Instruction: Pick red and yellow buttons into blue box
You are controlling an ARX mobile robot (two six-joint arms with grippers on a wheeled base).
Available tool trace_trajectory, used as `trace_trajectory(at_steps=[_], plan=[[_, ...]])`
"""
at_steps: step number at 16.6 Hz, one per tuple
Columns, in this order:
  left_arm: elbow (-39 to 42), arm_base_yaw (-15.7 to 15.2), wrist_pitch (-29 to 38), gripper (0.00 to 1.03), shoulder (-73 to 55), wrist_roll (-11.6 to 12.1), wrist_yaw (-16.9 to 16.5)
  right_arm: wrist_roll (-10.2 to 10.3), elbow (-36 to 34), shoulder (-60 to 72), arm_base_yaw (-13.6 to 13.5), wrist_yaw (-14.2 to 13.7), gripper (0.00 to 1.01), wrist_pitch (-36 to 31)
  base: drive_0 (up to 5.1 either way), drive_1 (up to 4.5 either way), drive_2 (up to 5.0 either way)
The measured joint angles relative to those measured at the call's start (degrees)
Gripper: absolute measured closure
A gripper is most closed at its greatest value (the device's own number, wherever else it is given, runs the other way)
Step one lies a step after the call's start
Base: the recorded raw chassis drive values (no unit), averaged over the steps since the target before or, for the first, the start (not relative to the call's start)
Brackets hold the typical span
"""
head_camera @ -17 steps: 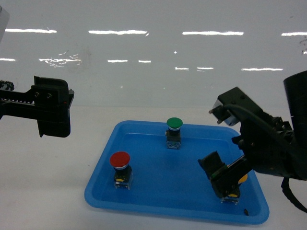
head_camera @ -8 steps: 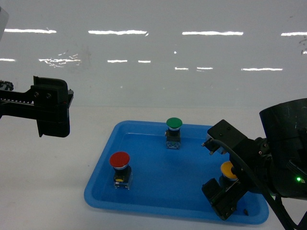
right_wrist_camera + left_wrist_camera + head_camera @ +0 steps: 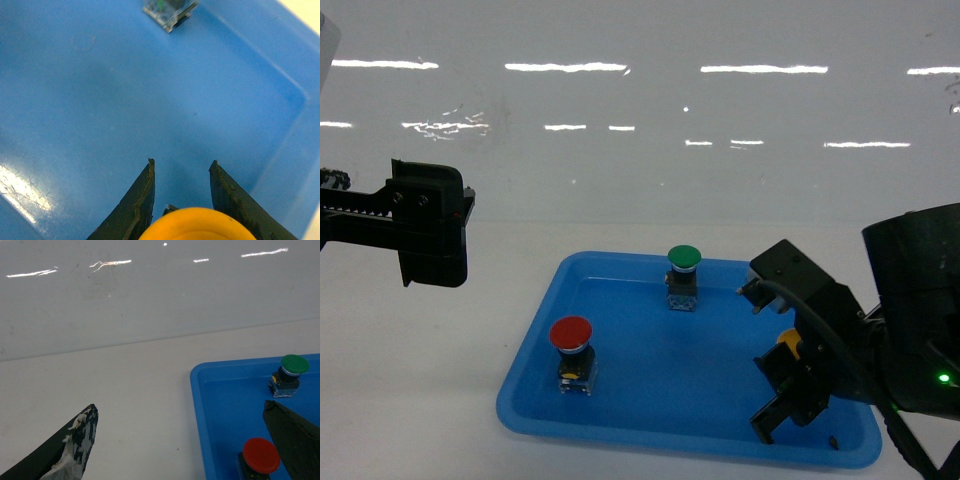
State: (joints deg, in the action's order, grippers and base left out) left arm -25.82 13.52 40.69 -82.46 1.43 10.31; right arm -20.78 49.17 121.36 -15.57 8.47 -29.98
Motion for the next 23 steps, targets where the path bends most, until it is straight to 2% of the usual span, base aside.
trace_trajectory(at_steps=[2,5,9,10,13,17,19,21,23], plan=[[0.00,0.00,0.00,0.05,0.00,0.00,0.00,2.73,-3.08,-5.35,2.67,0.63,0.71,-3.76,0.0,0.00,0.0],[0.00,0.00,0.00,0.05,0.00,0.00,0.00,5.79,-7.17,-12.92,5.55,0.94,0.71,-6.67,0.0,0.00,0.0],[0.00,0.00,0.02,0.05,0.00,0.00,-0.02,9.22,-14.69,-21.77,7.72,0.77,0.71,-9.49,0.0,0.00,0.0],[0.00,0.00,0.00,0.05,0.00,0.00,0.00,10.62,-17.31,-25.18,8.20,0.55,0.71,-9.99,0.0,0.00,0.0],[0.00,0.00,0.00,0.05,0.00,0.00,0.00,13.14,-22.36,-32.72,10.34,-1.68,0.71,-12.59,0.0,0.00,0.0],[0.00,0.00,0.00,0.05,0.00,0.00,0.00,15.17,-26.38,-38.10,12.57,-4.07,0.71,-13.42,0.0,0.00,0.0],[0.00,0.00,0.00,0.05,0.00,0.00,-0.02,16.39,-30.82,-42.75,14.73,-5.77,0.71,-12.70,0.0,0.00,0.0],[0.00,0.00,0.00,0.05,0.00,0.00,0.00,17.03,-33.62,-47.41,16.06,-5.73,0.71,-11.02,0.0,0.00,0.0],[0.00,0.00,-0.02,0.05,0.00,0.00,-0.02,17.57,-35.26,-51.06,15.85,-5.75,0.71,-9.73,0.0,0.00,0.0]])
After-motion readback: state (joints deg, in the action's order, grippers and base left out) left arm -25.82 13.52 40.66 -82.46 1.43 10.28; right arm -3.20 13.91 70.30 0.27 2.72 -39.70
